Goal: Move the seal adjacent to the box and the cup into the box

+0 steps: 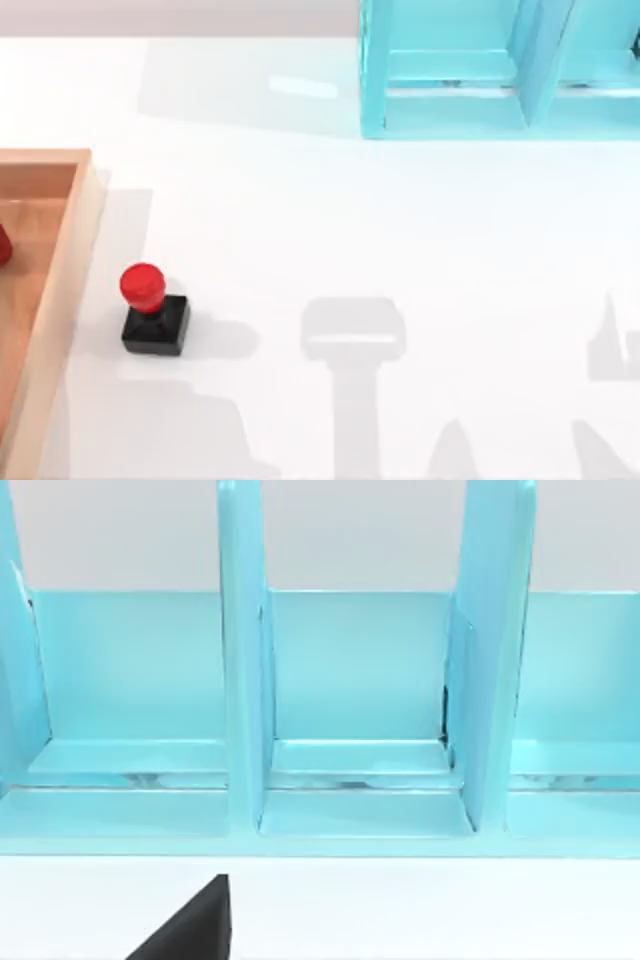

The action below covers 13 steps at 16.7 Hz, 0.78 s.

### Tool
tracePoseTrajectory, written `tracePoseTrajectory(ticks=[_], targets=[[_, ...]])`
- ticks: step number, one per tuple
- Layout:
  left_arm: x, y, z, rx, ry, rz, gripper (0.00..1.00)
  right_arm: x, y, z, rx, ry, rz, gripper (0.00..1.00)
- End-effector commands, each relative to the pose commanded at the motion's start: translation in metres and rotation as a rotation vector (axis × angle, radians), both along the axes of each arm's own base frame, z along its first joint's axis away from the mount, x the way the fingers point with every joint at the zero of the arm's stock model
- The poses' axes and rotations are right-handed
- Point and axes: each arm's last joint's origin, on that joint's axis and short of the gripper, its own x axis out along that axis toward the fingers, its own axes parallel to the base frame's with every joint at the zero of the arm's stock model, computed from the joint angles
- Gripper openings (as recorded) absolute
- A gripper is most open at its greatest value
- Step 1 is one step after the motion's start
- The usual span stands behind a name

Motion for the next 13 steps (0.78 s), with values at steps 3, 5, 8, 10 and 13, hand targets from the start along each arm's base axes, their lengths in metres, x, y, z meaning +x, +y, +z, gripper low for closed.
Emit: tracePoseTrajectory(ticks=[3,5,8,10,13], targets=[[0.003,-0.002,-0.004,-0.008,-0.044,-0.022,0.00,0.000,0.000,0.000,0.000,0.000,0.000,1.00],[0.006,-0.003,-0.012,0.005,-0.056,-0.041,0.00,0.000,0.000,0.000,0.000,0.000,0.000,1.00],[0.005,-0.002,-0.032,0.038,-0.035,-0.048,0.00,0.000,0.000,0.000,0.000,0.000,0.000,1.00],[0.004,0.001,-0.047,0.042,-0.013,-0.037,0.00,0.000,0.000,0.000,0.000,0.000,0.000,1.00],[0.003,0.005,-0.061,0.014,-0.001,-0.008,0.00,0.000,0.000,0.000,0.000,0.000,0.000,1.00]])
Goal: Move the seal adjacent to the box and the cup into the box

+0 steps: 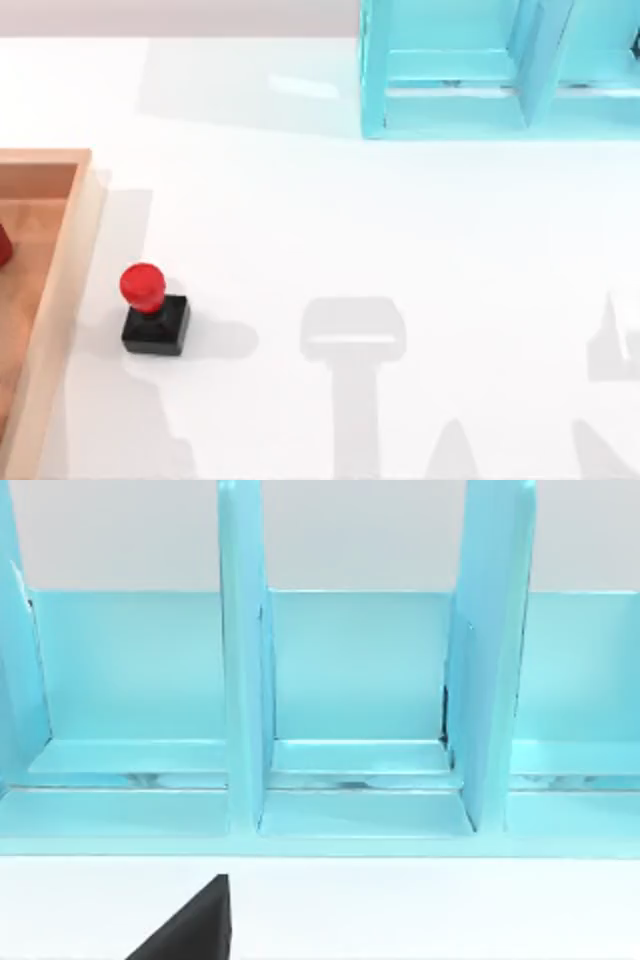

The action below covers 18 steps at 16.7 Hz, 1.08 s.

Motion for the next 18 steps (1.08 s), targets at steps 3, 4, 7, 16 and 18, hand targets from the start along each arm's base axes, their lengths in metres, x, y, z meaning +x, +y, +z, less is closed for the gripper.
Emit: tracePoseTrajectory(ticks=[3,4,7,16,18], targets=[[-0.0008,0.0021,-0.0030,-0.015,0.000,0.013,0.00,0.0000,0.0000,0.0000,0.000,0.000,0.000,1.00],[-0.0008,0.0021,-0.0030,-0.015,0.000,0.013,0.00,0.0000,0.0000,0.0000,0.000,0.000,0.000,1.00],[-0.0008,0.0021,-0.0030,-0.015,0.000,0.013,0.15,0.0000,0.0000,0.0000,0.000,0.000,0.000,1.00],[-0.0008,0.0021,-0.0030,-0.015,0.000,0.013,0.83,0.0000,0.0000,0.0000,0.000,0.000,0.000,1.00],[-0.0008,0.0021,-0.0030,-0.015,0.000,0.013,0.98,0.0000,0.0000,0.0000,0.000,0.000,0.000,1.00]])
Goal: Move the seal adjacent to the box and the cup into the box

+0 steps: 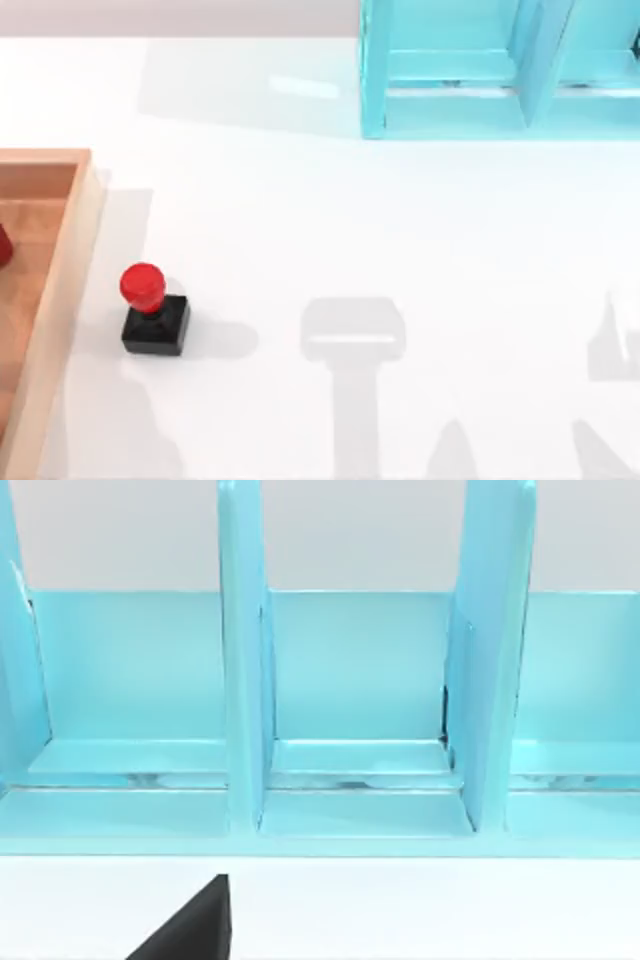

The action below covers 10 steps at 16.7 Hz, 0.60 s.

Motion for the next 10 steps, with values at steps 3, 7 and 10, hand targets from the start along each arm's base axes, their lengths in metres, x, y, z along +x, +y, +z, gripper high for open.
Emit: tracePoseTrajectory(ticks=[3,7,10], targets=[[0.0000,0.0000,0.0000,0.000,0.000,0.000,1.00,0.0000,0.0000,0.0000,0.000,0.000,0.000,1.00],[0.0000,0.0000,0.0000,0.000,0.000,0.000,1.00,0.0000,0.0000,0.0000,0.000,0.000,0.000,1.00],[0.0004,-0.0002,0.0011,0.003,-0.003,-0.001,1.00,0.0000,0.0000,0.0000,0.000,0.000,0.000,1.00]])
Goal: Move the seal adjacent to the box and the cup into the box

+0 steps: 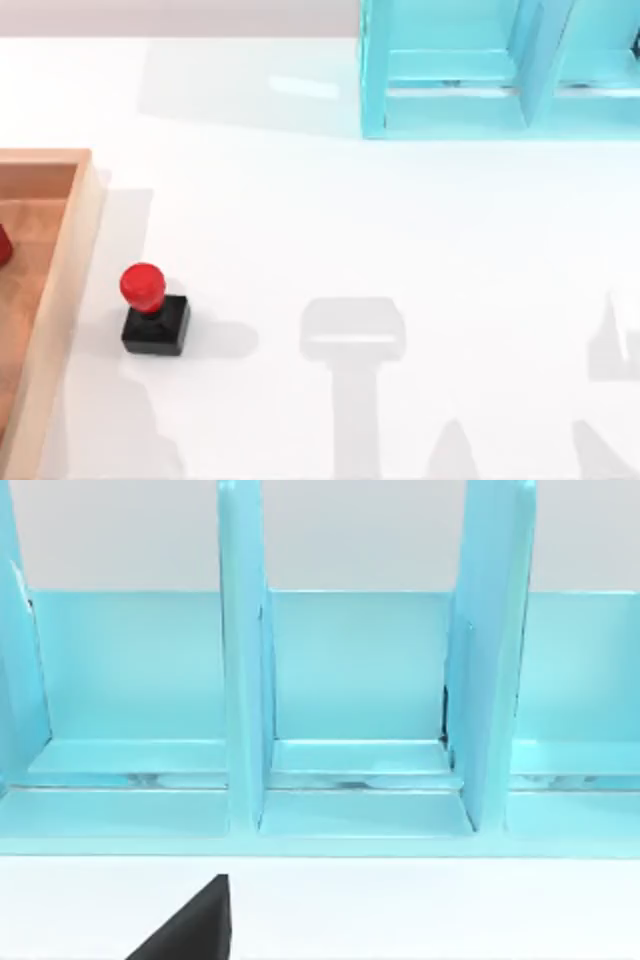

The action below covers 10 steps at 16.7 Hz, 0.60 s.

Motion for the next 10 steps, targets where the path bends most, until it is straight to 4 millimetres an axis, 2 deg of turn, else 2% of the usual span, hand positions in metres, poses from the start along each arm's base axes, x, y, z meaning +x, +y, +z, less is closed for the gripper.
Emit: tracePoseTrajectory(ticks=[3,6,10], targets=[[0.012,0.002,0.018,0.054,-0.063,-0.002,1.00,0.000,0.000,0.000,0.000,0.000,0.000,1.00],[0.026,0.008,0.053,0.108,-0.131,0.008,1.00,0.000,0.000,0.000,0.000,0.000,0.000,1.00],[0.019,0.012,0.093,0.094,-0.115,0.024,1.00,0.000,0.000,0.000,0.000,0.000,0.000,1.00]])
